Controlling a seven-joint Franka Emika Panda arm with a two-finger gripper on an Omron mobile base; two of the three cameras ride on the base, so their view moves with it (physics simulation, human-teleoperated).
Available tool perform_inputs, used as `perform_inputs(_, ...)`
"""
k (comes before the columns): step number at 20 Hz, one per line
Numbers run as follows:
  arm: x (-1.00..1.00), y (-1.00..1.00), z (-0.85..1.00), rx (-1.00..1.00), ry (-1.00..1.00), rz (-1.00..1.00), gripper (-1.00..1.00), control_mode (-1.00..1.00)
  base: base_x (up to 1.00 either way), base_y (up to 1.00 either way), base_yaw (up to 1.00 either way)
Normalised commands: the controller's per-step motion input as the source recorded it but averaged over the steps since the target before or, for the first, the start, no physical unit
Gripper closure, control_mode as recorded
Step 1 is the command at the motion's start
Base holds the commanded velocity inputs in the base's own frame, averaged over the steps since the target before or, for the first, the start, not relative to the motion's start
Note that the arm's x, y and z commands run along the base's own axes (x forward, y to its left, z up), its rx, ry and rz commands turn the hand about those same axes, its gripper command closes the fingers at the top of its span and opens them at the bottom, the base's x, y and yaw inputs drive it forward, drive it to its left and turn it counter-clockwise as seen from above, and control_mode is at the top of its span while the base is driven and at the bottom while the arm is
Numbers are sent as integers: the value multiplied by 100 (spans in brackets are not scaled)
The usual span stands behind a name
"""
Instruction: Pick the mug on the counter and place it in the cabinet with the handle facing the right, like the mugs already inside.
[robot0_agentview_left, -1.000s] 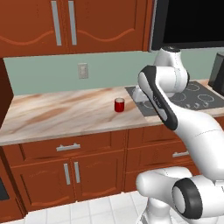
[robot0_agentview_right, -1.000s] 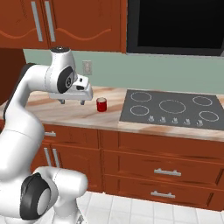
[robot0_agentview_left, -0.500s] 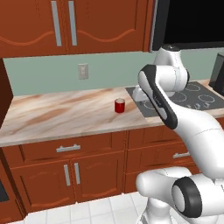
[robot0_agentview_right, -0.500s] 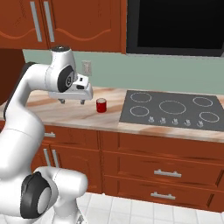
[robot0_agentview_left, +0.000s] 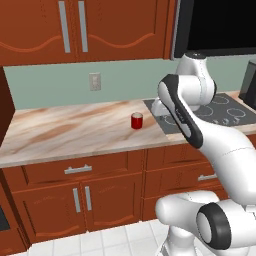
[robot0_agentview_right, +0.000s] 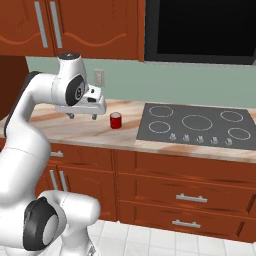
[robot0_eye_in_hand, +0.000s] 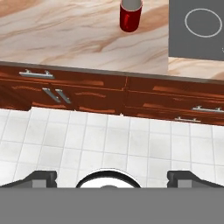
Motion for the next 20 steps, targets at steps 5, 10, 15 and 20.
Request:
perform_inputs(5, -1, 0, -3, 0, 0, 0, -100, -100, 0, 0, 0)
perform_inputs(10, -23, 0, -8, 0, 0, 0, -100, -100, 0, 0, 0)
perform_inputs(15, -28, 0, -8, 0, 0, 0, -100, -100, 0, 0, 0)
perform_inputs(20, -13, 0, -8, 0, -1, 0, -100, -100, 0, 0, 0)
